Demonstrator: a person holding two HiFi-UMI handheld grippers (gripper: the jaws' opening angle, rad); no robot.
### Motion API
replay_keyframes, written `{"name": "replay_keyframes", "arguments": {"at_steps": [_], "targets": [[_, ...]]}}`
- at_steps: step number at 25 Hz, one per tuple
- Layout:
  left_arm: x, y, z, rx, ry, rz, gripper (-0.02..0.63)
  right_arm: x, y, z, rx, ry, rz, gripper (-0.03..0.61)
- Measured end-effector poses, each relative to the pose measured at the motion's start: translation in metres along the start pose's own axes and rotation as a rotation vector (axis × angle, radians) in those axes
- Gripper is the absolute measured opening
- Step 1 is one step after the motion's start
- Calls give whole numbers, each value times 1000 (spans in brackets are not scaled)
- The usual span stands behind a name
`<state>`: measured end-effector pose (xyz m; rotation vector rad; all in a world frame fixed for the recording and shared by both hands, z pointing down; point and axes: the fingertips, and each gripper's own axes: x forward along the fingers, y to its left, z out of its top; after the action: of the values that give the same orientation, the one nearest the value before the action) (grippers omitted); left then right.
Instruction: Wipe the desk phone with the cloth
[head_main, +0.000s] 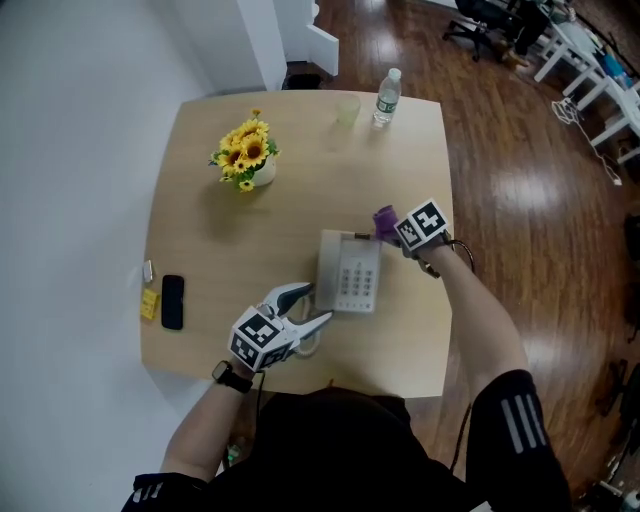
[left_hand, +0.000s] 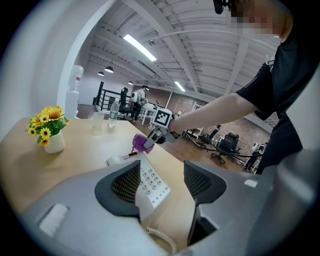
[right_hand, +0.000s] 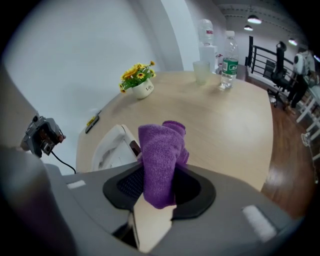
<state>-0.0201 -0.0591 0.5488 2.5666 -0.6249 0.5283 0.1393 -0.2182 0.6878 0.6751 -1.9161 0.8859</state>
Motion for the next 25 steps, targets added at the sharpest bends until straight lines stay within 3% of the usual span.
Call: {"name": "replay_keyframes", "arguments": {"at_steps": [3,7,12,25], "targets": [[-1,-1,1,5,-1,1,268,-6,-5,-5,-36,7,-31,152],[-6,-3,0,4,0,11,268,2,9,-11,-61,11,-11,152],[-9,-7,-3,6,0,13,268,4,21,-24,-45,-26,-17,152],[-11,-19,-1,25,-10,-1,268,29,88,-119,-20,2,57,150]]}}
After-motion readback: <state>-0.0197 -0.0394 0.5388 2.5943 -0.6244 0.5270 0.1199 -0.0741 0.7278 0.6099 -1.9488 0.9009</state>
